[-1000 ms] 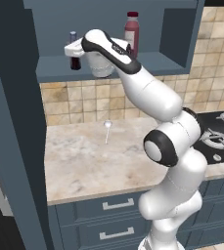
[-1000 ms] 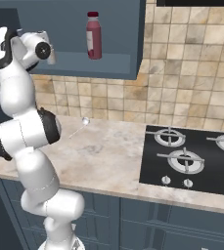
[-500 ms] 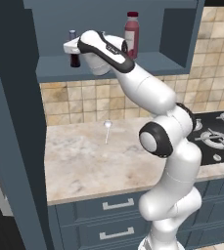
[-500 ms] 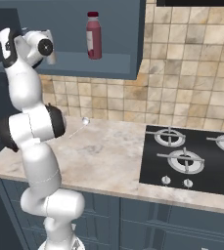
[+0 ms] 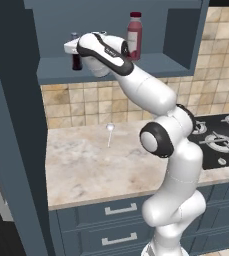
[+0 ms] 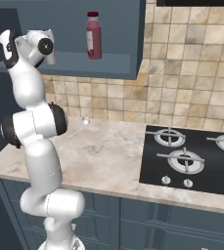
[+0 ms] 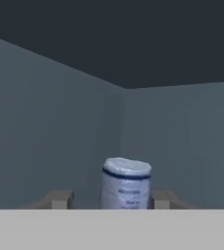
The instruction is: Pick the shaker and condiment bottle from the counter and place them in the cabinet.
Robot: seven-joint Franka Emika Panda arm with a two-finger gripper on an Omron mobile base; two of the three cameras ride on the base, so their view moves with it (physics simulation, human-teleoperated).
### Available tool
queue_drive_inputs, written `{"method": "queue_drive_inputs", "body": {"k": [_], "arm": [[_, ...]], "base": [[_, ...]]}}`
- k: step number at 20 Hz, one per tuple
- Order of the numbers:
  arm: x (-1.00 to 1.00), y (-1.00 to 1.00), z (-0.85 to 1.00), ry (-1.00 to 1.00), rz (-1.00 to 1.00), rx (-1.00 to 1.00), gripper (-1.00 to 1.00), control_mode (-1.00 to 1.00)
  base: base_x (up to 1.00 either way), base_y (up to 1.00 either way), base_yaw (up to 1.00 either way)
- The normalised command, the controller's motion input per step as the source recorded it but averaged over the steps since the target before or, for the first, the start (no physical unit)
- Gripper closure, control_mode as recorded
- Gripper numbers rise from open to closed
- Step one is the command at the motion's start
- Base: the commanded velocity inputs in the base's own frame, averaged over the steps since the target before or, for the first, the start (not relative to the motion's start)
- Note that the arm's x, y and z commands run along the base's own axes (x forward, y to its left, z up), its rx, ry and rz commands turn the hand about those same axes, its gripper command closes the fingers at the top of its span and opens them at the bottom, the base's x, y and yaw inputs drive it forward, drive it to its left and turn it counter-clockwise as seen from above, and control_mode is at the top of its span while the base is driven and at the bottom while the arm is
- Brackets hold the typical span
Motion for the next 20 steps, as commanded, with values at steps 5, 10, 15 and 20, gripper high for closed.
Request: {"method": "queue_drive_inputs", "body": {"k": [5, 10, 15, 20], "arm": [[0.10, -0.05, 0.00, 0.00, -0.06, 0.00, -1.00, -1.00], [-0.07, -0.02, 0.00, 0.01, -0.09, 0.00, -1.00, -1.00], [-0.46, 0.00, 0.09, 0.00, -0.07, -0.02, -1.00, -1.00], [-0.56, -0.01, 0.32, 0.00, -0.06, -0.01, -1.00, -1.00]], "base": [[0.00, 0.00, 0.00], [0.00, 0.00, 0.00], [0.00, 0.00, 0.00], [0.00, 0.00, 0.00]]}}
